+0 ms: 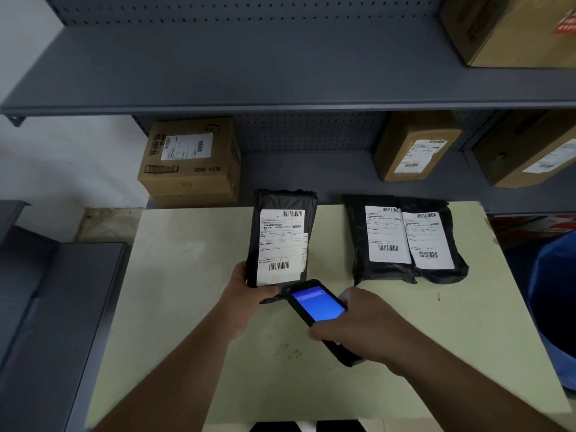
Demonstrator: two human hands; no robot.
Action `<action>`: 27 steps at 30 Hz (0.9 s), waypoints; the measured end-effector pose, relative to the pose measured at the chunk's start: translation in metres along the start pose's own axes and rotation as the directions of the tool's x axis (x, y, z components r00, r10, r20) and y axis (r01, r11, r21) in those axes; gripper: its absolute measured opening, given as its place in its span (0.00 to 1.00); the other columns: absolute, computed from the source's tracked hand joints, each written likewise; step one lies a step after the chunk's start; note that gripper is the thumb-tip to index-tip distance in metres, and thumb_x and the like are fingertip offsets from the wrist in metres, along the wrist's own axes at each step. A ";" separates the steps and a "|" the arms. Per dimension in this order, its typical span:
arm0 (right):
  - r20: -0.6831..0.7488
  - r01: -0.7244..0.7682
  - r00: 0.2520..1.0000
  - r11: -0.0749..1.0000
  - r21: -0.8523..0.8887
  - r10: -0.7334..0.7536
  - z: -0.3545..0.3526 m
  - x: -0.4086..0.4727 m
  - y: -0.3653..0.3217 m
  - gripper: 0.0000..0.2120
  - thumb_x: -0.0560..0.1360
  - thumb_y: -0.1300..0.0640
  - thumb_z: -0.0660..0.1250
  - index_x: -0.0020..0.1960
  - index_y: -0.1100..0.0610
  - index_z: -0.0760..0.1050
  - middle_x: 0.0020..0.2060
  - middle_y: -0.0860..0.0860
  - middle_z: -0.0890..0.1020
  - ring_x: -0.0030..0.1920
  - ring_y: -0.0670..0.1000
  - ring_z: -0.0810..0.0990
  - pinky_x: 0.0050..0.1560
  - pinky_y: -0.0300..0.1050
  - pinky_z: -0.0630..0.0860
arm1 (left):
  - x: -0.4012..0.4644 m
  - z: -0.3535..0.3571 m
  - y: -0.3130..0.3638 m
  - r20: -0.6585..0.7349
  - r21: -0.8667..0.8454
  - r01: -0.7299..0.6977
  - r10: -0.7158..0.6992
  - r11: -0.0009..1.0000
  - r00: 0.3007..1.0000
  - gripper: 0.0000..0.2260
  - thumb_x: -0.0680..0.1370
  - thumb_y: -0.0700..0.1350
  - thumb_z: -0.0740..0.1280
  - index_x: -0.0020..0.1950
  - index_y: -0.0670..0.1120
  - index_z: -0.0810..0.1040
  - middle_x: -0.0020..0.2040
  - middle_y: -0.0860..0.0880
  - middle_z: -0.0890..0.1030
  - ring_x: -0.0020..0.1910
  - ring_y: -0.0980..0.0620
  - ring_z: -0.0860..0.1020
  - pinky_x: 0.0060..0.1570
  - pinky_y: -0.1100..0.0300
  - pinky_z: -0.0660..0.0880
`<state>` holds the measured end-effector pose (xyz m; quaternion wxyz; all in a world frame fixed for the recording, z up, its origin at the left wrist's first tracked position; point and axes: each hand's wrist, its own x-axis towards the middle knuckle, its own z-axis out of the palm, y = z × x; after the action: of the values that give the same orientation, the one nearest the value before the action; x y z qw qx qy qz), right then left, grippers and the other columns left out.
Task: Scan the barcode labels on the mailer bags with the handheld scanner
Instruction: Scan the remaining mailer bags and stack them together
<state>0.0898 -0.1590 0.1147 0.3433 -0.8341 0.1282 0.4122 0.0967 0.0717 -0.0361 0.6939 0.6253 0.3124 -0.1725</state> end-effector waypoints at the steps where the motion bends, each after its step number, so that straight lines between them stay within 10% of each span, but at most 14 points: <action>1: -0.002 -0.001 1.000 1.000 0.000 0.001 0.001 0.001 0.000 0.25 0.62 0.43 0.80 0.54 0.52 0.77 0.49 0.54 0.87 0.48 0.53 0.89 0.40 0.45 0.81 | 0.000 0.000 0.000 -0.001 0.004 0.001 -0.001 1.000 1.000 0.39 0.64 0.36 0.79 0.73 0.48 0.70 0.65 0.47 0.84 0.64 0.43 0.84 0.65 0.37 0.80; 13: -0.030 -0.001 1.000 0.998 0.061 0.003 -0.014 0.000 0.012 0.25 0.62 0.42 0.79 0.54 0.53 0.78 0.51 0.54 0.86 0.51 0.55 0.88 0.40 0.45 0.79 | 0.002 0.023 0.009 0.041 0.033 0.016 -0.018 0.999 0.999 0.34 0.69 0.34 0.79 0.73 0.44 0.72 0.63 0.46 0.86 0.60 0.43 0.87 0.63 0.44 0.83; 20: -0.046 0.003 0.999 0.988 0.155 0.004 -0.043 -0.005 0.036 0.24 0.63 0.45 0.79 0.54 0.56 0.78 0.42 0.52 0.83 0.35 0.48 0.79 0.35 0.42 0.75 | -0.004 0.069 0.030 0.144 -0.015 0.011 -0.009 1.000 0.990 0.16 0.80 0.34 0.72 0.66 0.47 0.81 0.60 0.48 0.89 0.58 0.49 0.88 0.52 0.59 0.84; 27: -0.073 -0.006 0.997 0.973 0.232 0.024 -0.066 -0.010 0.061 0.25 0.62 0.45 0.78 0.54 0.56 0.79 0.40 0.49 0.81 0.33 0.48 0.78 0.35 0.43 0.76 | -0.003 0.120 0.042 0.124 -0.040 0.069 -0.064 0.997 0.990 0.14 0.78 0.41 0.75 0.64 0.49 0.81 0.58 0.49 0.88 0.58 0.49 0.86 0.56 0.52 0.82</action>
<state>0.0929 -0.2493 0.1220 0.4299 -0.8024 0.1946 0.3653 0.1472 -0.0390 0.0002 0.7194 0.5874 0.2934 -0.2267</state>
